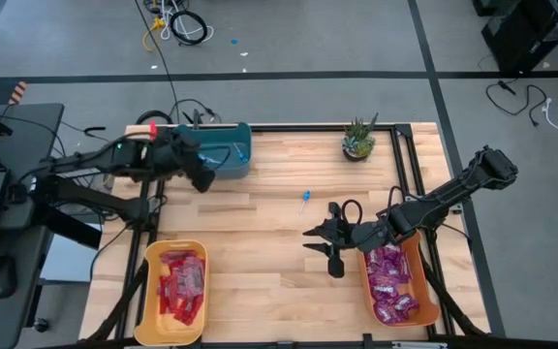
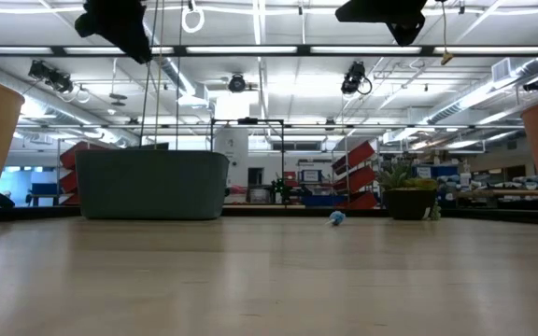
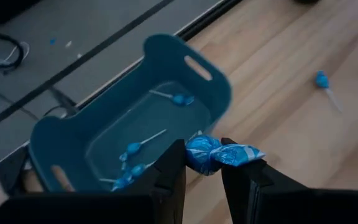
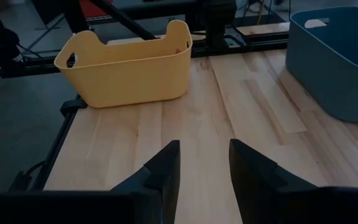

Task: Sort candy
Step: Put the blue candy into the blue bin

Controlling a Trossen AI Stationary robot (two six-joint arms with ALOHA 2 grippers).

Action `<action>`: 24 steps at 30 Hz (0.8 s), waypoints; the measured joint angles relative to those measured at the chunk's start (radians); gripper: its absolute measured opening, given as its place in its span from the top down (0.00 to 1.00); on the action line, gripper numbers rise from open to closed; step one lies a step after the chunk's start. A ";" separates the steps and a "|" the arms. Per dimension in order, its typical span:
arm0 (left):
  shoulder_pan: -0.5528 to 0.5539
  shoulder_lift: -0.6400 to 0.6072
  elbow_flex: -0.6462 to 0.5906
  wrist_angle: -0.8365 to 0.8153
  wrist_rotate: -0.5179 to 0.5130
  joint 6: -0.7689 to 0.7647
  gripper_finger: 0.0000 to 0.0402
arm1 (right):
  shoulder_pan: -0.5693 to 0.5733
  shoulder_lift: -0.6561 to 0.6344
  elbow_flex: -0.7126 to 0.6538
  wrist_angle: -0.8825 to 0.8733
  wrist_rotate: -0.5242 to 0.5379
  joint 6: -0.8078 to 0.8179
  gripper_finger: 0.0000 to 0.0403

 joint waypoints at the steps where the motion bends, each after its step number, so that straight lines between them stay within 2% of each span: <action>1: 0.025 -0.002 0.000 -0.003 0.013 0.015 0.79 | 0.000 0.000 0.000 0.000 0.000 0.000 0.69; 16: 0.398 0.001 -0.001 -0.103 0.098 0.175 0.80 | 0.000 0.000 0.000 0.001 0.000 0.001 0.70; 24: 0.530 0.055 -0.001 -0.106 0.159 0.252 0.80 | -0.011 0.003 0.000 0.001 0.000 0.001 0.70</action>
